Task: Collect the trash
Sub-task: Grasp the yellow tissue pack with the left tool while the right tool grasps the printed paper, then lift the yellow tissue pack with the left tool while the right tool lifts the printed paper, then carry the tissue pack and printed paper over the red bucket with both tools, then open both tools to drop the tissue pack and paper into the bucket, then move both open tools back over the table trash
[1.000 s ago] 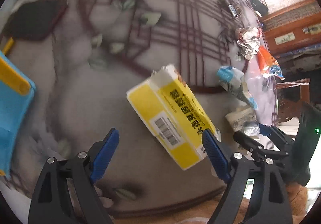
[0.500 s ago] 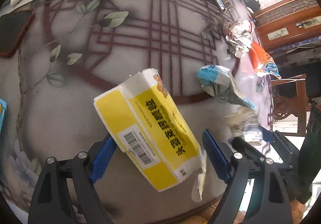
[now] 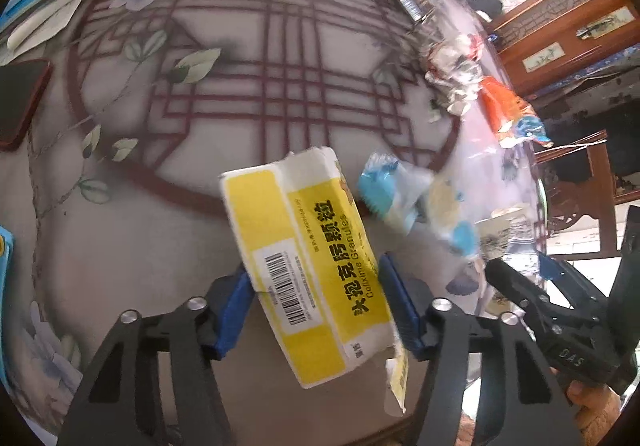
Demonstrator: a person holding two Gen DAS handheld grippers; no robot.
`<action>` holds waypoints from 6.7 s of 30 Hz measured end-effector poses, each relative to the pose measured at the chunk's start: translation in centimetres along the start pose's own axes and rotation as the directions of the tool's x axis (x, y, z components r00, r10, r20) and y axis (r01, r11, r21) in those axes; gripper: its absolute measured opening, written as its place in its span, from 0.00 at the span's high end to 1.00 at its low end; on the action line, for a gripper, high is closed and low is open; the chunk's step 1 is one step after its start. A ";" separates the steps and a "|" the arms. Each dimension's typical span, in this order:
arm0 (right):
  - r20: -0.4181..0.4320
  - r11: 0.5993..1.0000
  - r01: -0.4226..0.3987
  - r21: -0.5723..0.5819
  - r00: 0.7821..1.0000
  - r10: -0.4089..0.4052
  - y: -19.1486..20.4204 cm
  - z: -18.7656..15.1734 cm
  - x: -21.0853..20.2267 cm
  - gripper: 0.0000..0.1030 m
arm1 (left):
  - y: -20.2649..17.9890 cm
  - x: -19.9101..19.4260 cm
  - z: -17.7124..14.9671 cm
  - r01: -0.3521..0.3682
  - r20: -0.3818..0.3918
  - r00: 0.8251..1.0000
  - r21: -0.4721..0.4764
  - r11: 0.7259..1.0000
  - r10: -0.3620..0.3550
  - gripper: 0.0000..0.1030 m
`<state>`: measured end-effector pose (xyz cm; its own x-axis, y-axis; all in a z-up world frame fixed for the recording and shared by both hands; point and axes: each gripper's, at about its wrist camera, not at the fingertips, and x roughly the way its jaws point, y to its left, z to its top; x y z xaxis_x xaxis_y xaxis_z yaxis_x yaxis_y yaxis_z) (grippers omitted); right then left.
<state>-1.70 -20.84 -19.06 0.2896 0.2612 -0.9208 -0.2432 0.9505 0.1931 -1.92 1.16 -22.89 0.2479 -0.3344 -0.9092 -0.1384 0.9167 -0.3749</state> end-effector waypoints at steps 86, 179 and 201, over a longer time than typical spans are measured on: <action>0.335 0.983 0.016 0.182 0.939 -0.078 -18.6 2.7 -10.1 0.29 | -24.0 -2.7 3.0 -0.081 0.399 0.917 0.181 0.980 0.002 0.49; 0.219 0.725 0.093 0.683 0.920 -0.325 -45.8 -5.2 -12.6 0.26 | -48.4 13.0 1.2 0.081 0.008 0.995 0.552 0.830 -0.102 0.34; 0.235 0.845 0.089 0.528 0.940 -0.246 -35.2 -0.7 -10.6 0.26 | -30.6 6.0 6.2 -0.134 0.236 0.970 0.318 0.939 0.058 0.29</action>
<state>3.10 -57.20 -16.36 0.5497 0.0517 -0.8338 0.3092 0.9146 0.2605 9.74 -27.51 -15.72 0.4590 -0.2193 -0.8609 0.1420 0.9747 -0.1726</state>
